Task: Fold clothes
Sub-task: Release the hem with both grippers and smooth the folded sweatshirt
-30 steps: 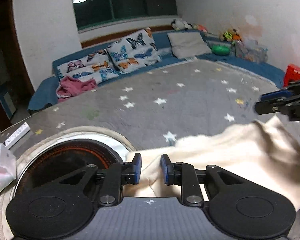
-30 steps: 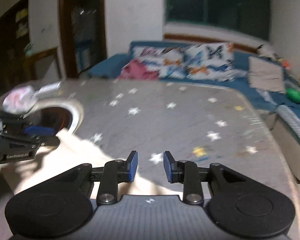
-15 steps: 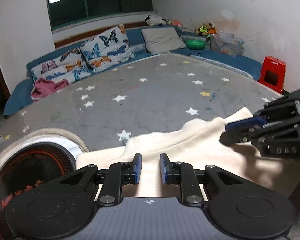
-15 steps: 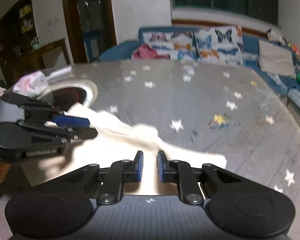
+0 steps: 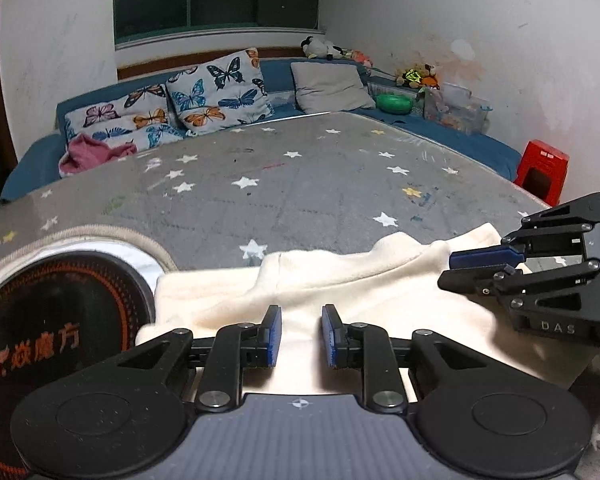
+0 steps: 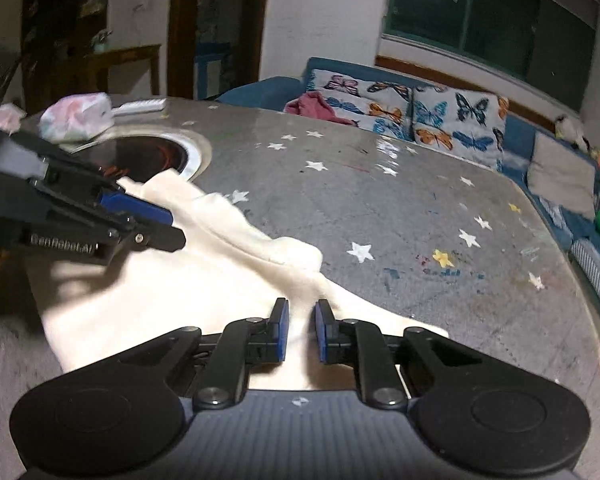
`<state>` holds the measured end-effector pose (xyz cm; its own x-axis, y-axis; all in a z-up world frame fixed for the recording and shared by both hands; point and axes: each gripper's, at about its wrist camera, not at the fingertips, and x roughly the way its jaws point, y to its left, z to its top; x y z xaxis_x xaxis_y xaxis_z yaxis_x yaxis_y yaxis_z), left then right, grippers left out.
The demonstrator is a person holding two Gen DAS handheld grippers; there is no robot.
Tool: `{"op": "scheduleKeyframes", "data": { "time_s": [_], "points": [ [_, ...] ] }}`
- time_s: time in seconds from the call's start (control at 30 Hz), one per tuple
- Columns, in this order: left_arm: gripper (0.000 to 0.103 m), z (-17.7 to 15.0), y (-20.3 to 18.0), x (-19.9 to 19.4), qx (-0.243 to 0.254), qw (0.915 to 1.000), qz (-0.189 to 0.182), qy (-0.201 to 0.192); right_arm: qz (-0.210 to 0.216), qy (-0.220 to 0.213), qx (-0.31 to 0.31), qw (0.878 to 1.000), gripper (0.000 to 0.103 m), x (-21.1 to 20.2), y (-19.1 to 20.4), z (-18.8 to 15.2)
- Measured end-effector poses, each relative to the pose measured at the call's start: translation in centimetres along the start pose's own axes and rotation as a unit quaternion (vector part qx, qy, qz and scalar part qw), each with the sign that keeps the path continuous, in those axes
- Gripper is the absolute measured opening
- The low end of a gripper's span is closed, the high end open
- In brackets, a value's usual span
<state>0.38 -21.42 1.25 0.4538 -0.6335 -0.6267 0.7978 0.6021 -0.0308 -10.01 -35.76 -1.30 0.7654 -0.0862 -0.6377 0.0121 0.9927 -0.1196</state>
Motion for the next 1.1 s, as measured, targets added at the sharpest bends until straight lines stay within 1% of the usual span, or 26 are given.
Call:
{"op": "scheduleKeyframes", "data": {
  "time_s": [0.23, 0.33, 0.5, 0.63, 0.77, 0.87, 0.97, 1.07, 1.1],
  "points": [
    [0.024, -2.0, -1.1, -2.6, -0.024, 0.9997, 0.001, 0.001, 0.022, -0.002, -0.034, 0.999, 0.014, -2.2, 1.2, -1.5],
    [0.024, -3.6, -2.1, -4.4, -0.032, 0.9995, -0.002, 0.000, 0.032, -0.002, -0.048, 0.998, 0.014, -3.3, 1.7, -2.2],
    [0.024, -6.2, -3.9, -7.9, -0.064, 0.9978, -0.012, 0.006, 0.048, 0.007, -0.070, 0.996, 0.014, -5.5, 2.8, -3.5],
    [0.025, -7.7, -5.4, -10.0, -0.052, 0.9985, -0.017, -0.006, 0.046, 0.016, -0.083, 0.995, 0.014, -7.0, 3.7, -4.3],
    [0.025, -6.8, -5.0, -10.7, -0.063, 0.9978, -0.019, -0.010, 0.042, 0.017, -0.055, 0.997, 0.014, -8.3, 3.6, -4.0],
    [0.025, -5.8, -4.5, -10.7, -0.053, 0.9983, -0.015, -0.017, 0.049, -0.001, -0.043, 0.998, 0.014, -9.4, 4.0, -3.3],
    [0.025, -5.2, -4.3, -9.4, -0.038, 0.9992, -0.005, -0.004, 0.054, -0.006, -0.027, 0.998, 0.013, -9.1, 4.7, -2.3],
    [0.026, -5.0, -3.7, -7.9, -0.038, 0.9992, 0.000, 0.010, 0.053, 0.001, -0.014, 0.998, 0.013, -7.9, 5.2, -1.7],
    [0.028, -5.0, -3.6, -7.7, -0.039, 0.9992, 0.000, 0.011, 0.047, 0.011, -0.011, 0.999, 0.013, -7.0, 5.6, -1.6]
  ]
}}
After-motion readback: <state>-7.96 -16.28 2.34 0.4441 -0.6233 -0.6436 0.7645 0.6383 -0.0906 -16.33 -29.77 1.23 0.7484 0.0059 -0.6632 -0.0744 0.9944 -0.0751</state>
